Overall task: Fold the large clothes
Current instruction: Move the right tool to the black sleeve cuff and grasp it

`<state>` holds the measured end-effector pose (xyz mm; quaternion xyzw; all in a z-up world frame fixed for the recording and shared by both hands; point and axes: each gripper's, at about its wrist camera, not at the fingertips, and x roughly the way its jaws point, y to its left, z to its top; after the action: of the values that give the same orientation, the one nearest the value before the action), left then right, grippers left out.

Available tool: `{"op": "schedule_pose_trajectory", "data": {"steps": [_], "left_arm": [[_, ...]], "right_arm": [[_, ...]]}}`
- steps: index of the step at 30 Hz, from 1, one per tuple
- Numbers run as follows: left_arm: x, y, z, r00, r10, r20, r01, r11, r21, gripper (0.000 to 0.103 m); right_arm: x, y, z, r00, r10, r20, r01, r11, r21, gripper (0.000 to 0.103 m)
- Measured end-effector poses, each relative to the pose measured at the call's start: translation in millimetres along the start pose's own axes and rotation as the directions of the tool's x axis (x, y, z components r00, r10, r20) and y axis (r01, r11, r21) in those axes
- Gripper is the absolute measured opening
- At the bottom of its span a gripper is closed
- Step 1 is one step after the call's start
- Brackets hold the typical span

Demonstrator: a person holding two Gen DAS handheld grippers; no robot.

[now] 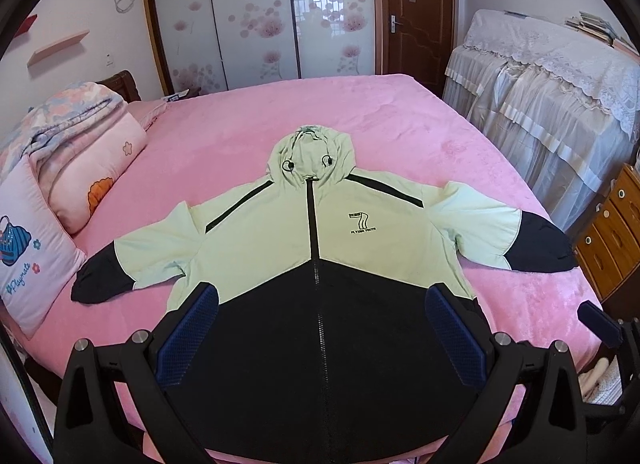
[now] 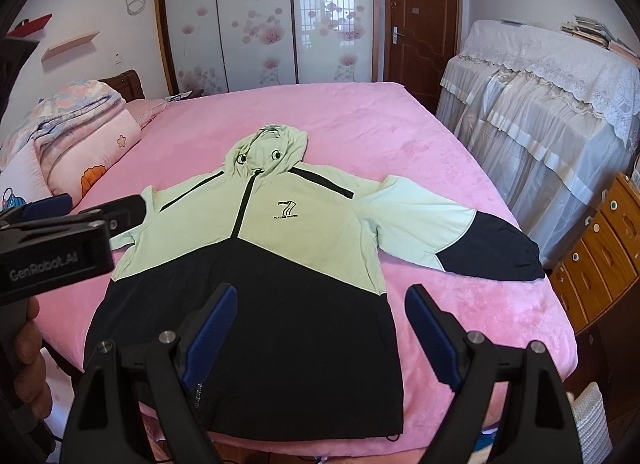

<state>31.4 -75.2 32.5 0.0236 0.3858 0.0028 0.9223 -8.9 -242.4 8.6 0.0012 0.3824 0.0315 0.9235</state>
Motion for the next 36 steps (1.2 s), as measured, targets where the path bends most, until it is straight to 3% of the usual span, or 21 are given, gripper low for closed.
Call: {"op": "schedule_pose_trajectory", "data": {"steps": [8, 20, 28, 31, 36], "left_arm": [[6, 13, 2, 0.999, 0.043, -0.017, -0.043, 0.999, 0.003, 0.103], [23, 18, 29, 0.998, 0.059, -0.017, -0.059, 0.998, 0.006, 0.103], [35, -26, 71, 0.997, 0.036, 0.066, -0.042, 0.995, 0.091, 0.103], [42, -51, 85, 0.994, 0.02, 0.11, -0.034, 0.991, 0.126, 0.103], [68, -98, 107, 0.99, -0.061, 0.126, 0.04, 0.985, 0.167, 0.103]], "right_arm": [[6, 7, 13, 1.0, 0.022, -0.012, -0.021, 1.0, 0.022, 0.087], [-6, -15, 66, 0.995, -0.025, 0.095, 0.026, 1.0, -0.011, 0.087], [-5, -62, 98, 0.982, -0.096, 0.16, 0.09, 0.995, 0.048, 0.087], [4, -90, 105, 0.98, -0.124, 0.153, 0.11, 0.989, 0.097, 0.087], [24, -147, 103, 0.977, -0.186, 0.109, 0.161, 0.966, 0.201, 0.087]]}}
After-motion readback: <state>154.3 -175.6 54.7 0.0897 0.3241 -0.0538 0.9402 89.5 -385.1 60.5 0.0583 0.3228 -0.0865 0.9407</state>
